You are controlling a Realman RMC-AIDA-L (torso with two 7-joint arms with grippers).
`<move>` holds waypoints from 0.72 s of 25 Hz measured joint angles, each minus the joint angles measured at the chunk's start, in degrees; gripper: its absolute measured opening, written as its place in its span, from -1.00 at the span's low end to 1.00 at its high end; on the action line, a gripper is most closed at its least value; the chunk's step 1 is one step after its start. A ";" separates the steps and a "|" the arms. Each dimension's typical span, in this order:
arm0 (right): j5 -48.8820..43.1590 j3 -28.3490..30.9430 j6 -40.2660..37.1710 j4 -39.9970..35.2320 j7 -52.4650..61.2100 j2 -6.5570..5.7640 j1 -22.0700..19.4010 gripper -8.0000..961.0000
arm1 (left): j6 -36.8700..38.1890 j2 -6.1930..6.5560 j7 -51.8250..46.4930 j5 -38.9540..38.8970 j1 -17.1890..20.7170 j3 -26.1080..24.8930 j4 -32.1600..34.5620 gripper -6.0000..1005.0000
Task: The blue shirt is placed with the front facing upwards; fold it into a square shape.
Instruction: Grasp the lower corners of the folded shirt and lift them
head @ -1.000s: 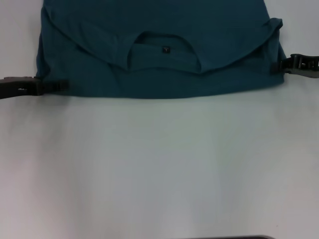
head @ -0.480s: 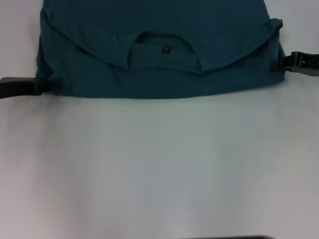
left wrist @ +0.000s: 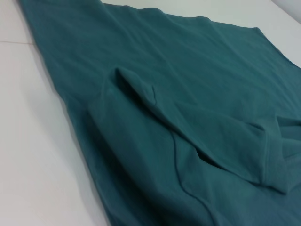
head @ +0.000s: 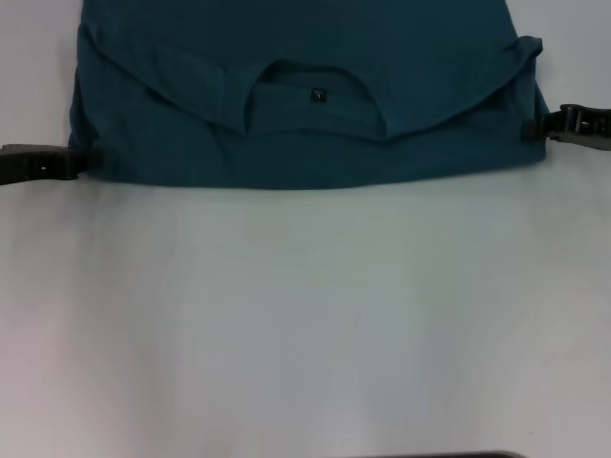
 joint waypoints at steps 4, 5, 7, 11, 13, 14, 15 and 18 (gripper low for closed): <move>0.12 0.04 0.53 0.00 -0.71 0.03 -0.77 -0.91 | 0.93 0.42 0.00 0.03 0.40 -0.04 -0.56 -0.90; 0.33 0.06 0.90 0.00 -1.06 0.04 -1.03 -0.91 | 1.60 0.69 0.00 0.03 0.50 -0.10 -0.61 -0.90; 0.99 0.10 1.97 0.00 -2.11 0.05 -1.75 -0.91 | 3.59 1.26 0.04 0.04 0.61 -0.19 -0.62 -0.90; 1.96 0.18 3.72 0.07 -3.88 0.07 -3.20 -0.91 | 6.93 2.21 0.34 0.03 0.84 -0.34 -0.62 -0.91; 2.02 0.18 4.38 0.23 -4.34 0.06 -3.91 -0.91 | 8.80 2.61 0.52 0.04 1.05 -0.47 -0.67 -0.91; 2.03 0.18 4.80 0.32 -4.42 0.04 -4.21 -0.91 | 9.48 2.74 0.54 0.03 1.18 -0.40 -0.82 -0.91; 2.06 0.19 5.20 0.42 -4.48 0.00 -4.42 -0.91 | 10.18 2.87 0.57 0.04 1.37 -0.29 -1.00 -0.91; 2.20 0.77 7.14 0.93 -5.08 -0.25 -5.44 -0.91 | 13.18 3.01 0.59 0.07 2.48 -0.09 -2.60 -0.91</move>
